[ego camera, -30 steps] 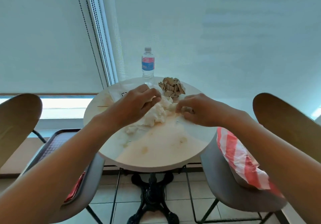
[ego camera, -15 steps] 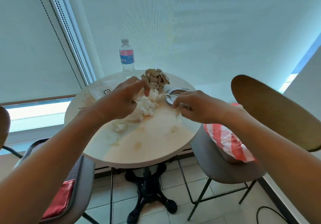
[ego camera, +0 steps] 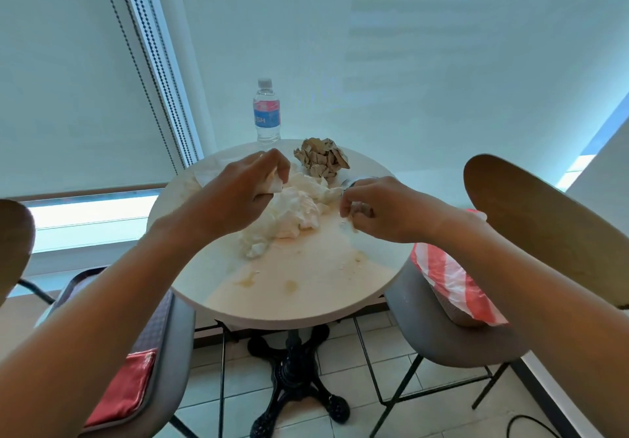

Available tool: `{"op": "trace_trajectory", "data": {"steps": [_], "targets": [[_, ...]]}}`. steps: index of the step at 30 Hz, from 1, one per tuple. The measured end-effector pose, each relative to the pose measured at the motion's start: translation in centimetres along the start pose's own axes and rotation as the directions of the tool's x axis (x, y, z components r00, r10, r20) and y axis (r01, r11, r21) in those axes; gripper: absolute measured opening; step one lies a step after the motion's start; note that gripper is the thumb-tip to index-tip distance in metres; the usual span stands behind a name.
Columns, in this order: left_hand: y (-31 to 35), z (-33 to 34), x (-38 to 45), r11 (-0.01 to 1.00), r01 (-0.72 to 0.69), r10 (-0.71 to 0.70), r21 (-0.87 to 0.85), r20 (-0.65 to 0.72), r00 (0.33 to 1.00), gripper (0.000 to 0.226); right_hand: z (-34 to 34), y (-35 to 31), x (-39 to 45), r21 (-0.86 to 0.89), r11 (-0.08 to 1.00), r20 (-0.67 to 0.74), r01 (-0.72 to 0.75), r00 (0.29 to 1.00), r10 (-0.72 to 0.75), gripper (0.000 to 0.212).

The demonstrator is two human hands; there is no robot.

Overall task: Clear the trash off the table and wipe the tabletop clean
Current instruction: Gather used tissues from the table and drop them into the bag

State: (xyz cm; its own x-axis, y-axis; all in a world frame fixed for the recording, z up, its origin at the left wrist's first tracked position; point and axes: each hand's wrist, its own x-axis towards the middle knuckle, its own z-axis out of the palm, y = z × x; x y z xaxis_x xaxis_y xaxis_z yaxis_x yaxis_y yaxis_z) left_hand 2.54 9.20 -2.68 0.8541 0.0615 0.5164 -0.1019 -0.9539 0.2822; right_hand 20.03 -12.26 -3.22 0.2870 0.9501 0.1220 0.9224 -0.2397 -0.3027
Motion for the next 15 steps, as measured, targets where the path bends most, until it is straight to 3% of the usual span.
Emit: {"op": "trace_trajectory", "data": {"steps": [6,9,15], "targets": [[-0.3,-0.8,0.5,0.991,0.099,-0.097,-0.086,0.018,0.995,0.024,0.0,0.2,0.2,0.023,1.0,0.005,-0.01,1.0,0.01,0.019],[-1.4,-0.5,0.1,0.986,0.165,-0.164,-0.015,0.059,0.985,0.028,0.0,0.2,0.2,0.023,1.0,-0.002,0.001,1.0,-0.001,0.018],[-3.3,0.0,-1.9,0.96,0.255,-0.279,0.113,0.335,0.9,0.038,0.4,0.3,0.5,0.004,0.999,0.009,0.037,0.999,-0.037,0.018]]}}
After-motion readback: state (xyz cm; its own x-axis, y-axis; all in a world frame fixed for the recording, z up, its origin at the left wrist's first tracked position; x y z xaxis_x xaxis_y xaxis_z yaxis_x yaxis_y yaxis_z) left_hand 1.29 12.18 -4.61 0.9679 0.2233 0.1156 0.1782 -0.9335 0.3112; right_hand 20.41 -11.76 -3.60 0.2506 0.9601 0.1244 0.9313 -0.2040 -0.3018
